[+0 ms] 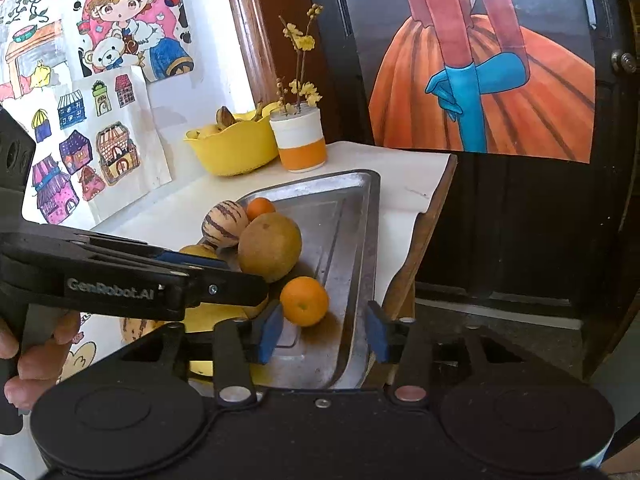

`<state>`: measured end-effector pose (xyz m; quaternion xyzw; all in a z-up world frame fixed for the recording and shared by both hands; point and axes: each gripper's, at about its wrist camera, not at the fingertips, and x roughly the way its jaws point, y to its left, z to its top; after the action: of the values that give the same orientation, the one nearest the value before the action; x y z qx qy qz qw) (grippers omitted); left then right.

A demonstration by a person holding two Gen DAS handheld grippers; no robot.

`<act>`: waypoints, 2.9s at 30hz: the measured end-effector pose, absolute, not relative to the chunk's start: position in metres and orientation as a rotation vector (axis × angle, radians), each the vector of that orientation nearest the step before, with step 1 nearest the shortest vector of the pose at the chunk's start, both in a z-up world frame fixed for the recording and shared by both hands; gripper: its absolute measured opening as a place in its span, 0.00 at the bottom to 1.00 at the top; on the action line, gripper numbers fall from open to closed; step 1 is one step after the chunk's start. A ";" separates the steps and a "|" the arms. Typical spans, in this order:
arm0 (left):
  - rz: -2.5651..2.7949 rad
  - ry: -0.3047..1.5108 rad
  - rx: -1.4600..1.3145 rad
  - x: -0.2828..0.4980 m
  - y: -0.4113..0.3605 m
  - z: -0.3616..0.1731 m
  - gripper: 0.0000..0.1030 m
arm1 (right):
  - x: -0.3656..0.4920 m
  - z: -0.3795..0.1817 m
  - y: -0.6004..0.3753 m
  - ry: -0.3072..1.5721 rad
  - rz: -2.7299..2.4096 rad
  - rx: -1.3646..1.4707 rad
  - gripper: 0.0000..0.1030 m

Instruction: Organize fruits

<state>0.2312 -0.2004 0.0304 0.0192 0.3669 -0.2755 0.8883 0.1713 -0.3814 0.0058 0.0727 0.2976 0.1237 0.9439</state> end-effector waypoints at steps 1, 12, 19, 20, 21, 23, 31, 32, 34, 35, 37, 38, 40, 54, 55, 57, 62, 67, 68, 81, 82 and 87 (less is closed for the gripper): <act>-0.571 0.753 0.033 0.230 -0.200 0.033 0.59 | 0.169 0.008 -0.382 0.603 0.249 0.148 0.56; -0.516 0.591 -0.029 0.202 -0.172 0.062 0.89 | 0.142 0.033 -0.368 0.527 0.197 0.142 0.92; -0.431 0.513 -0.083 0.180 -0.135 0.074 0.99 | 0.129 0.043 -0.352 0.496 0.187 0.144 0.99; -0.422 0.507 -0.088 0.177 -0.130 0.075 0.99 | 0.127 0.044 -0.350 0.494 0.186 0.144 0.99; -0.413 0.500 -0.093 0.174 -0.125 0.076 0.99 | 0.126 0.045 -0.347 0.491 0.182 0.144 0.99; -0.401 0.494 -0.103 0.170 -0.117 0.076 0.99 | 0.123 0.047 -0.343 0.485 0.179 0.147 0.99; -0.351 0.480 -0.117 0.155 -0.094 0.077 0.99 | 0.105 0.051 -0.327 0.466 0.178 0.155 0.99; -0.343 0.481 -0.116 0.152 -0.092 0.077 0.99 | 0.101 0.051 -0.325 0.465 0.181 0.156 0.99; -0.325 0.480 -0.111 0.146 -0.085 0.075 0.99 | 0.094 0.051 -0.318 0.463 0.184 0.159 0.99; -0.316 0.478 -0.109 0.143 -0.082 0.074 0.99 | 0.091 0.050 -0.315 0.460 0.182 0.159 0.99; -0.296 0.478 -0.109 0.135 -0.074 0.070 0.99 | 0.082 0.049 -0.308 0.453 0.180 0.151 0.99; -0.285 0.479 -0.110 0.132 -0.071 0.069 0.99 | 0.078 0.049 -0.304 0.453 0.180 0.151 0.99; -0.262 0.479 -0.115 0.124 -0.061 0.064 0.99 | 0.071 0.047 -0.298 0.454 0.187 0.162 0.99; -0.164 0.452 -0.099 0.064 -0.015 0.036 1.00 | 0.033 0.032 -0.255 0.454 0.152 0.155 0.99; -0.161 0.452 -0.100 0.060 -0.012 0.034 1.00 | 0.031 0.030 -0.251 0.448 0.146 0.134 0.99; -0.153 0.457 -0.107 0.054 -0.006 0.030 1.00 | 0.025 0.027 -0.244 0.430 0.136 0.093 0.99; -0.123 0.453 -0.136 0.040 0.009 0.021 1.00 | 0.012 0.016 -0.230 0.379 0.097 0.032 0.99; -0.102 0.437 -0.138 0.029 0.016 0.016 1.00 | 0.003 0.004 -0.220 0.363 0.079 -0.003 0.99; -0.100 0.434 -0.137 0.027 0.017 0.014 1.00 | 0.002 0.002 -0.219 0.361 0.078 -0.010 0.99; -0.084 0.445 -0.142 0.019 0.019 0.004 1.00 | -0.006 -0.008 -0.216 0.330 0.031 -0.017 0.99; -0.083 0.444 -0.141 0.019 0.019 0.004 1.00 | -0.007 -0.008 -0.215 0.329 0.032 -0.021 0.99; -0.084 0.447 -0.144 0.019 0.020 0.003 1.00 | -0.009 -0.010 -0.212 0.324 0.041 -0.025 0.99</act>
<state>0.0189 0.0198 0.0034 -0.0711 0.2212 -0.0417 0.9717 -0.0086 -0.2117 -0.0098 -0.0123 0.1612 0.0203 0.9866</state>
